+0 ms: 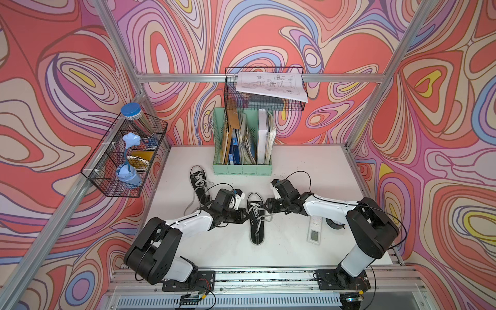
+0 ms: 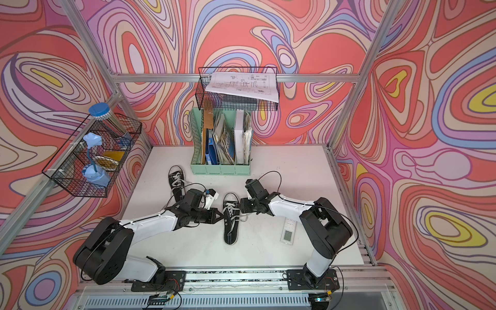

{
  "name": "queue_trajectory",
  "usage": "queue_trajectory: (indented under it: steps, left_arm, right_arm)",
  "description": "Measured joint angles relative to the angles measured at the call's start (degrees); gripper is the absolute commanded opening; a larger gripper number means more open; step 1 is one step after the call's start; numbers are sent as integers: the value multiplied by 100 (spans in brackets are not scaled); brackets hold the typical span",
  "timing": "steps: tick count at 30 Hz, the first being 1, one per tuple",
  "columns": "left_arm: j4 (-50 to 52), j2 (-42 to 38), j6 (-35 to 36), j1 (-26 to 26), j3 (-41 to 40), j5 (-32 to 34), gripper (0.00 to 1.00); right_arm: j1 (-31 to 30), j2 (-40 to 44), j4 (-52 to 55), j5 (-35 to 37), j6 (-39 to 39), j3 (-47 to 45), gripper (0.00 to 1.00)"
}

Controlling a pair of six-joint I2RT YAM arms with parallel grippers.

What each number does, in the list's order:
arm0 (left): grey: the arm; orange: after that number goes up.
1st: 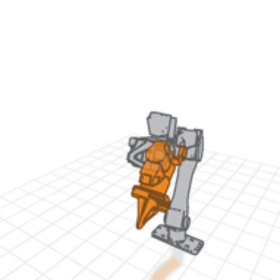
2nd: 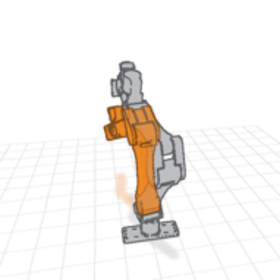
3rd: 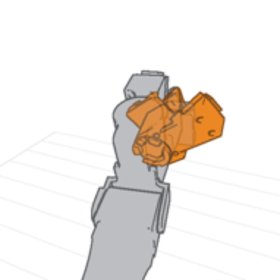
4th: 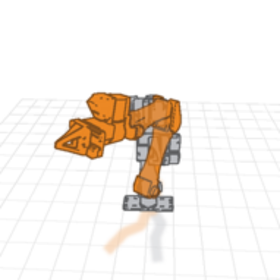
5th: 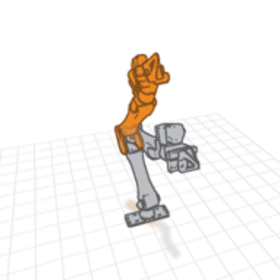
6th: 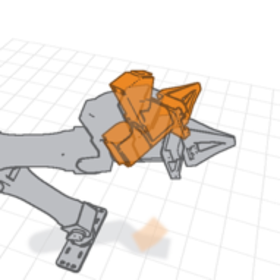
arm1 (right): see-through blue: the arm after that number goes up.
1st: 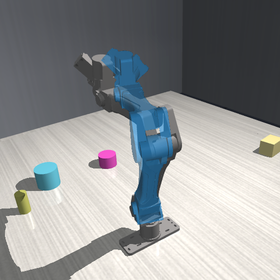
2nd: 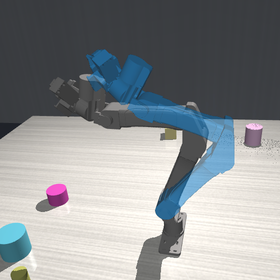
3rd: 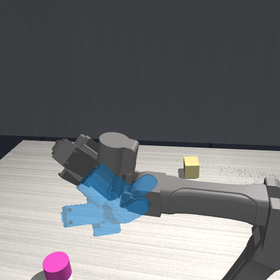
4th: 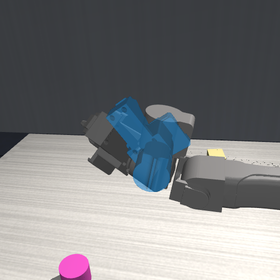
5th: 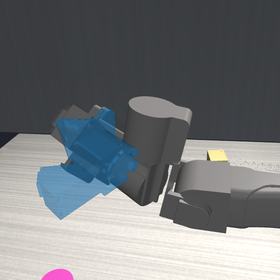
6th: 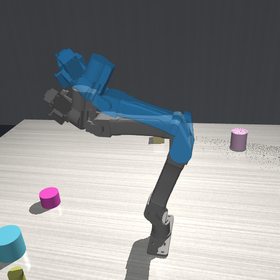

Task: Tie the shoes
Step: Cross the shoelace with the shoelace.

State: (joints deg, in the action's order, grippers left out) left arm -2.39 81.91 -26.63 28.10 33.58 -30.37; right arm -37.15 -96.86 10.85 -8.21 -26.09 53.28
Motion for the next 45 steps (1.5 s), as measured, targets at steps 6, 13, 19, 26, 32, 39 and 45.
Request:
queue_trajectory:
  steps: [6, 13, 19, 26, 32, 39, 45]
  left_arm:
    - [267, -13, 199, 0, 66, 315, 31]
    - [374, 87, 382, 0, 229, 498, 54]
    - [369, 293, 544, 0, 442, 505, 57]
    - [339, 560, 662, 0, 671, 505, 35]
    - [328, 608, 678, 0, 678, 509, 17]
    - [396, 208, 675, 0, 586, 737, 3]
    - [542, -507, 664, 0, 461, 876, 0]
  right_arm:
    - [0, -2, 7, -44, 35, 9, 53]
    - [0, -2, 9, -48, 55, 9, 53]
    - [0, -2, 7, -66, 57, 9, 53]
    - [0, 0, 13, -70, 61, 7, 53]
    - [0, 28, 74, 13, 116, -11, 54]
    - [2, 400, 420, 673, 205, -74, 61]
    - [70, 415, 699, 1408, 177, -74, 63]
